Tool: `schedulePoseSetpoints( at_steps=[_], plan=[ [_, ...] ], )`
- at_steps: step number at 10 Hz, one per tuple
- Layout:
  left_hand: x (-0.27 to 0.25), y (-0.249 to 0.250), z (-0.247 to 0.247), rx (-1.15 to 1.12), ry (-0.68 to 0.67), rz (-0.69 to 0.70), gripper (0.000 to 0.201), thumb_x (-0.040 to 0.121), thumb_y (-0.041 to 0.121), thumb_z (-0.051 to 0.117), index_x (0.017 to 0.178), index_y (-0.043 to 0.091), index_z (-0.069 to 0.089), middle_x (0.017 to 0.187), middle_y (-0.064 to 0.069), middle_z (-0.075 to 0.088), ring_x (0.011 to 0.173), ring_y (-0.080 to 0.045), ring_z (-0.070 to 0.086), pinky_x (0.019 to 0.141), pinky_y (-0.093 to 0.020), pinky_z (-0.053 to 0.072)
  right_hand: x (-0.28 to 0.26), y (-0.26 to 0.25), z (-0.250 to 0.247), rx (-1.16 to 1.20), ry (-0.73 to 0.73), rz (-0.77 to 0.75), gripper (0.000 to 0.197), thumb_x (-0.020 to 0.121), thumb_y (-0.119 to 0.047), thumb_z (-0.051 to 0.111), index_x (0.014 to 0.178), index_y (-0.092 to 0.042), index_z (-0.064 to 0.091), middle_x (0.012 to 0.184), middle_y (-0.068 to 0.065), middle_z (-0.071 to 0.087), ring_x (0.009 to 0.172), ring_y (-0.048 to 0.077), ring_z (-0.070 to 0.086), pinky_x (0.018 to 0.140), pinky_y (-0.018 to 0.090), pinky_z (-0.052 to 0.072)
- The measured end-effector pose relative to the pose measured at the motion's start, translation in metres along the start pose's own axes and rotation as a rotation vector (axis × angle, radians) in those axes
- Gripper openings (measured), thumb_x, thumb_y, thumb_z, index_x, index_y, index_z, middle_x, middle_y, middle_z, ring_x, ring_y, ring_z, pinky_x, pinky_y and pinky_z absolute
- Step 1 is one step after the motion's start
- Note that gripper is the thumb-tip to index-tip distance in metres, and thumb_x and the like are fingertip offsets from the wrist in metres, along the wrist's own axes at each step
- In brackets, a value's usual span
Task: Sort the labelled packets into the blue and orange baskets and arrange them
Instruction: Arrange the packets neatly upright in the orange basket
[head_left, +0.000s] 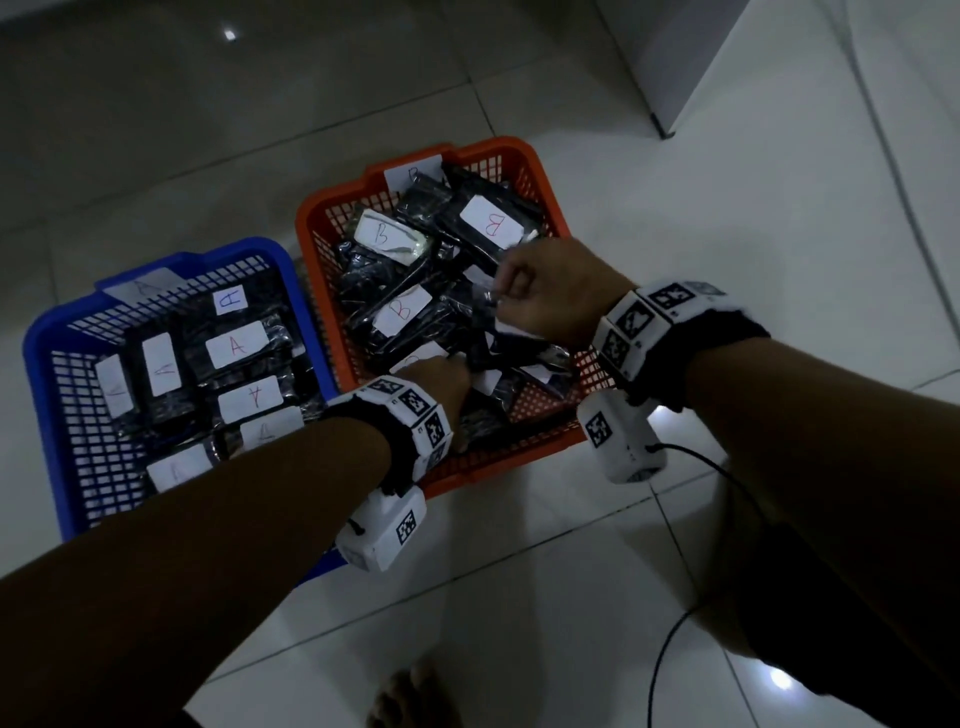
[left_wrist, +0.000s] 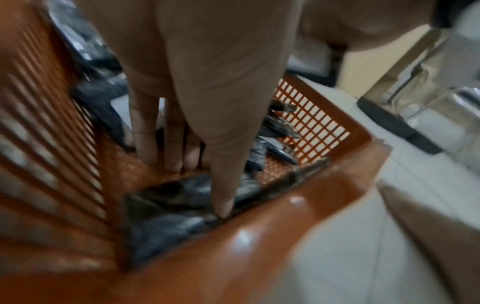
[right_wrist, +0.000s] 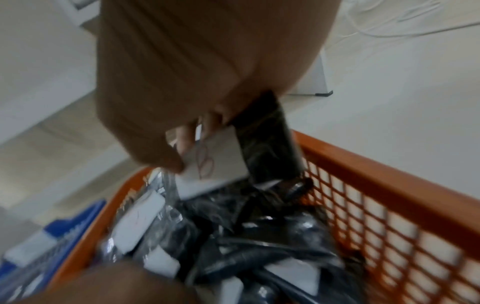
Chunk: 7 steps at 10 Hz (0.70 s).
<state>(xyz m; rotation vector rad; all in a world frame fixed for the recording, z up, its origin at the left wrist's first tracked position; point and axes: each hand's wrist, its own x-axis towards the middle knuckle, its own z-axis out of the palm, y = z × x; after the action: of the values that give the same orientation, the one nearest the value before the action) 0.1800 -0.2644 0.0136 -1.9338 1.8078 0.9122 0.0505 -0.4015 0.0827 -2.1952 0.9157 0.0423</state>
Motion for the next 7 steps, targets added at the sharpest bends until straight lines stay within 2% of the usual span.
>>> schedulePoseSetpoints(
  at_steps=[1, 2, 3, 4, 5, 6, 7],
  plan=[
    [0.002, 0.009, 0.004, -0.008, -0.112, -0.049, 0.044, 0.076, 0.03, 0.075, 0.112, 0.011, 0.059, 0.109, -0.008, 0.064, 0.098, -0.024, 0.063, 0.075, -0.029, 0.049, 0.013, -0.007, -0.004, 0.049, 0.258, -0.03, 0.014, 0.079, -0.028, 0.067, 0.092, -0.022, 0.066, 0.083, -0.008, 0.067, 0.078, 0.012, 0.063, 0.075, 0.037, 0.055],
    [-0.006, 0.012, -0.002, -0.075, -0.079, -0.075, 0.042, 0.078, 0.027, 0.074, 0.113, 0.011, 0.059, 0.111, -0.008, 0.063, 0.102, -0.025, 0.062, 0.081, -0.03, 0.048, 0.028, -0.014, -0.004, 0.085, 0.39, -0.009, 0.018, 0.086, -0.028, 0.063, 0.103, -0.024, 0.062, 0.091, -0.008, 0.066, 0.083, 0.012, 0.062, 0.076, 0.033, 0.053],
    [-0.012, 0.006, -0.004, -0.093, -0.013, -0.043, 0.036, 0.079, 0.022, 0.07, 0.111, 0.009, 0.06, 0.111, -0.008, 0.059, 0.102, -0.026, 0.06, 0.078, -0.029, 0.046, 0.039, -0.019, 0.001, 0.107, 0.448, -0.011, 0.019, 0.089, -0.026, 0.06, 0.108, -0.023, 0.058, 0.097, -0.008, 0.065, 0.086, 0.008, 0.06, 0.074, 0.025, 0.049],
    [-0.021, -0.002, -0.009, -0.104, 0.099, 0.004, 0.035, 0.073, 0.021, 0.071, 0.104, 0.007, 0.064, 0.123, -0.007, 0.051, 0.1, -0.026, 0.059, 0.068, -0.024, 0.039, 0.049, -0.021, 0.005, 0.074, 0.453, 0.007, 0.018, 0.091, -0.026, 0.058, 0.109, -0.022, 0.058, 0.101, -0.008, 0.066, 0.09, 0.007, 0.058, 0.073, 0.019, 0.04],
    [-0.026, -0.003, -0.015, -0.094, 0.11, 0.026, 0.033, 0.074, 0.02, 0.07, 0.104, 0.007, 0.064, 0.121, -0.009, 0.054, 0.095, -0.026, 0.06, 0.066, -0.026, 0.041, 0.057, -0.017, 0.008, -0.013, 0.449, -0.017, 0.024, 0.091, -0.029, 0.055, 0.112, -0.021, 0.063, 0.111, -0.003, 0.066, 0.101, 0.014, 0.059, 0.08, 0.018, 0.037],
    [-0.027, -0.004, -0.018, -0.101, 0.128, 0.052, 0.029, 0.078, 0.018, 0.066, 0.104, 0.006, 0.062, 0.11, -0.01, 0.057, 0.095, -0.027, 0.059, 0.065, -0.026, 0.038, 0.059, -0.01, 0.012, -0.131, 0.434, -0.053, 0.035, 0.088, -0.037, 0.058, 0.118, -0.02, 0.064, 0.12, 0.0, 0.061, 0.11, 0.018, 0.056, 0.088, 0.024, 0.038],
    [-0.029, -0.006, -0.012, -0.056, 0.073, 0.099, 0.027, 0.082, 0.026, 0.063, 0.104, 0.01, 0.063, 0.109, -0.006, 0.058, 0.102, -0.025, 0.059, 0.069, -0.024, 0.039, 0.051, -0.001, 0.013, -0.196, 0.345, -0.072, 0.054, 0.085, -0.044, 0.061, 0.133, -0.02, 0.054, 0.132, 0.0, 0.053, 0.122, 0.021, 0.048, 0.098, 0.037, 0.036]
  ],
)
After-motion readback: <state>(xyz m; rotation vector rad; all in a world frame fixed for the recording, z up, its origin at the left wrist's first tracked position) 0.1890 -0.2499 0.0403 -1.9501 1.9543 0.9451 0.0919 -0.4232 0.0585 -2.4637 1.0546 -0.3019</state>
